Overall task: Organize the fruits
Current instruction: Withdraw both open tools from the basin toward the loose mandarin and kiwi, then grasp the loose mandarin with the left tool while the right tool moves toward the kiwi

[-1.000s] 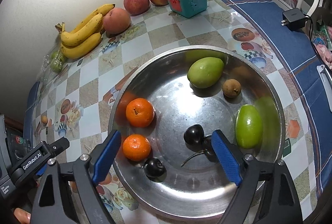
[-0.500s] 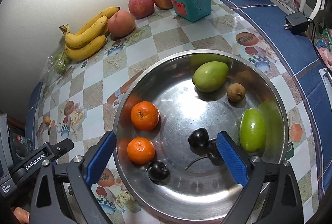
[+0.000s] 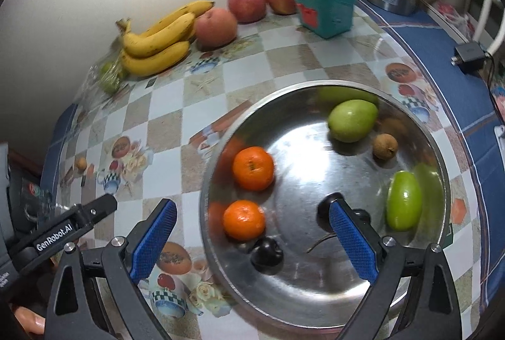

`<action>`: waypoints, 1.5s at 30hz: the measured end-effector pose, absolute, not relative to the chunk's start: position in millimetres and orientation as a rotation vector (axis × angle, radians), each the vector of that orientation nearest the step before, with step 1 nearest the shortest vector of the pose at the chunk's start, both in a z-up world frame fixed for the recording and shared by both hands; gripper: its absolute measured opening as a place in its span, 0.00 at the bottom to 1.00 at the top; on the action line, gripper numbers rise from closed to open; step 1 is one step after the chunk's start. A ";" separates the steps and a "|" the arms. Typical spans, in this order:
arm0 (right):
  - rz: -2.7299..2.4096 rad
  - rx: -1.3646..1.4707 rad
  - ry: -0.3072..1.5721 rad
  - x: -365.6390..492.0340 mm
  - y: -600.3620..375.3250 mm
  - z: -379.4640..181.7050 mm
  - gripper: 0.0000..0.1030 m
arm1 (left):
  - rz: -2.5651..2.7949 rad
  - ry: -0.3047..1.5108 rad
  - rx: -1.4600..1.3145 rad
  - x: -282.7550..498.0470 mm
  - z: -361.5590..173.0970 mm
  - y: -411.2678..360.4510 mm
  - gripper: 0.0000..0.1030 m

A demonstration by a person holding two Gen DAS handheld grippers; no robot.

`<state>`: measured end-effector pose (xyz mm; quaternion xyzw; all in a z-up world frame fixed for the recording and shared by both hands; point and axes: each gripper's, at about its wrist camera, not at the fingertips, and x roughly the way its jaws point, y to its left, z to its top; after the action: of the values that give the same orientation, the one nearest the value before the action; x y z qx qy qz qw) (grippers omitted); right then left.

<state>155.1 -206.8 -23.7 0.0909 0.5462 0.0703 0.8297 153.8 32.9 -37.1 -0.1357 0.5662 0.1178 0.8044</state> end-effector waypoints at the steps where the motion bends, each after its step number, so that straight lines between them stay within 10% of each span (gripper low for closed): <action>1: 0.159 0.181 1.160 154.5 -201.9 -23.0 0.95 | 0.251 1.209 -0.280 153.2 -35.5 34.3 1.00; 29: 0.412 0.008 1.264 132.2 -71.1 -48.5 0.95 | 0.502 1.242 -0.432 99.2 -61.9 190.2 0.99; 45: 0.391 -0.032 1.276 132.4 -63.5 -58.0 0.95 | 0.507 1.241 -0.571 100.1 -84.6 220.5 0.38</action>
<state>132.4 -63.5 -58.0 -0.0149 0.5916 0.1812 0.7855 100.1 220.5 -84.6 -0.2609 0.5670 0.2318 0.7461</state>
